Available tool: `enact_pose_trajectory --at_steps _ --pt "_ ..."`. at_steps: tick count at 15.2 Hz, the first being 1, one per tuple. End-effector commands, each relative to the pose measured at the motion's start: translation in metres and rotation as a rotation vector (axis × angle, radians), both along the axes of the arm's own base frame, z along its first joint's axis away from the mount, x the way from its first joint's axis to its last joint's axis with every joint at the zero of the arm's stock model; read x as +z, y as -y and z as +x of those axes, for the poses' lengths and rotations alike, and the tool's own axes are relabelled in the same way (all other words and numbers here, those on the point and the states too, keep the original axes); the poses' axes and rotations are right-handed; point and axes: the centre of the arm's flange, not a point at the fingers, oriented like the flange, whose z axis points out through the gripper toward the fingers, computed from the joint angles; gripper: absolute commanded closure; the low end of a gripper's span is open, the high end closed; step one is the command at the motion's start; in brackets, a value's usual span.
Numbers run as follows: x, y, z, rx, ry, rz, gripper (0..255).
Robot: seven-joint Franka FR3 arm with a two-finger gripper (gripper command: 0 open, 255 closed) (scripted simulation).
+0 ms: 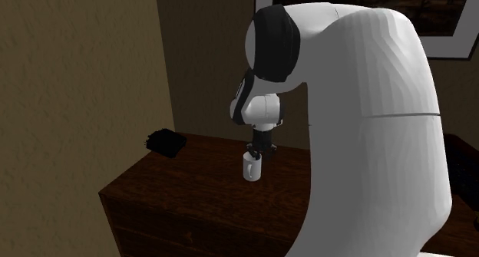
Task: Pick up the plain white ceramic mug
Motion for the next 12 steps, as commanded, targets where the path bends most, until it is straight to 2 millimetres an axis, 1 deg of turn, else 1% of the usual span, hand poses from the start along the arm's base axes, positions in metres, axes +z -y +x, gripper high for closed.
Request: enact_pose_trajectory --at_steps 1,10,12 --pt "0.01 0.0 0.0 0.0 0.0 0.0 255" --pt "0.057 0.0 0.0 0.0 0.0 0.0 255" --pt "0.058 0.0 0.0 0.0 0.0 0.0 255"
